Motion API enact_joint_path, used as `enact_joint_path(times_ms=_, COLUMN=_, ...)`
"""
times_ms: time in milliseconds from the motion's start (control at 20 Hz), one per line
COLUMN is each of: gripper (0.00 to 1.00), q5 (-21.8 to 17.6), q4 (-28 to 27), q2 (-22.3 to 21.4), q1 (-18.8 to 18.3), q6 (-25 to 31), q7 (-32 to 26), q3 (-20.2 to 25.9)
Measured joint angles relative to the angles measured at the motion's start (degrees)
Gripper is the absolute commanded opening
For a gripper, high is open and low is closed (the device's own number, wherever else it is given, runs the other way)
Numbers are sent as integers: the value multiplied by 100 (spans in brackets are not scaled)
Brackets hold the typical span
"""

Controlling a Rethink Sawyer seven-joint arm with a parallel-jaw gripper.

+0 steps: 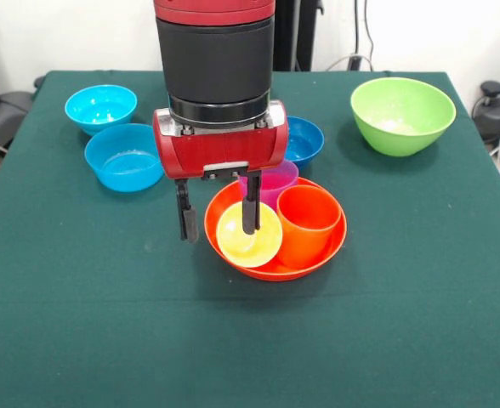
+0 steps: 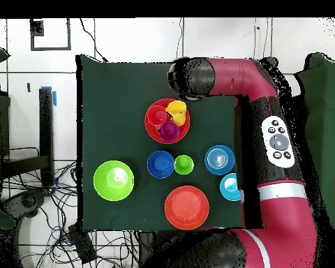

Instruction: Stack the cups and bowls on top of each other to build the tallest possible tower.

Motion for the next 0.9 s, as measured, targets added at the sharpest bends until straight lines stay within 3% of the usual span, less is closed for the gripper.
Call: enact_joint_path(times_ms=900, gripper=100, q5=-62, q4=0, q2=-2, q1=0, q6=318, q7=0, q3=0)
